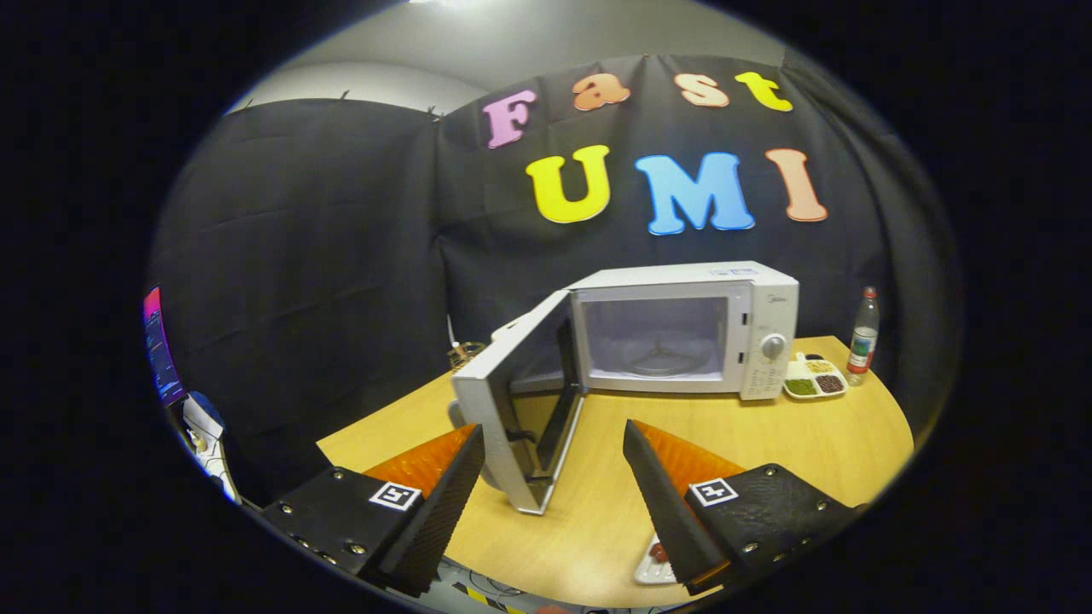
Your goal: Open the microwave, put the food inside, and close the microwave door.
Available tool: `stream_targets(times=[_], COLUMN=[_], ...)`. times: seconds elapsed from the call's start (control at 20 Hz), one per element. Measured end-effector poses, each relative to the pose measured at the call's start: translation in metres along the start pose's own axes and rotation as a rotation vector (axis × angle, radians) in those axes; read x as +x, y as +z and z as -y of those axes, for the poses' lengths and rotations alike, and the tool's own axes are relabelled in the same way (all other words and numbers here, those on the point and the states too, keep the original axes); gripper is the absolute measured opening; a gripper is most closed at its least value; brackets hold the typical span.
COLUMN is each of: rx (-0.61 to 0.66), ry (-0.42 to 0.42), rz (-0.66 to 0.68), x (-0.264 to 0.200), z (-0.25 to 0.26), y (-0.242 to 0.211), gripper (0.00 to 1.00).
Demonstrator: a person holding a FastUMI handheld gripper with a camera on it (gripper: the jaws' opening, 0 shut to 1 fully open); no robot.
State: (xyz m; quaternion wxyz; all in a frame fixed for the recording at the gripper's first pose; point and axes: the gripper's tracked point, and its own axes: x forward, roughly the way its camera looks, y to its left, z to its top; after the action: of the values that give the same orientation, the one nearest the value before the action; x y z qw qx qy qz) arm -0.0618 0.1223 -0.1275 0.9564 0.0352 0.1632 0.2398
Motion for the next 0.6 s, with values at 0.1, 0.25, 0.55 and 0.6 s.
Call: stream_targets(times=[0.1, 0.25, 0.55, 0.6], rx=[0.041, 0.094, 0.243, 0.259], ry=[-0.072, -0.160, -0.275, -0.293], rz=[-0.007, -0.028, -0.120, -0.124], x=[-0.005, -0.011, -0.016, -0.018], z=[0.035, 0.077, 0.122, 0.129], y=[-0.006, -0.024, -0.079, -0.084], gripper=[0.99, 0.99, 0.99, 0.99])
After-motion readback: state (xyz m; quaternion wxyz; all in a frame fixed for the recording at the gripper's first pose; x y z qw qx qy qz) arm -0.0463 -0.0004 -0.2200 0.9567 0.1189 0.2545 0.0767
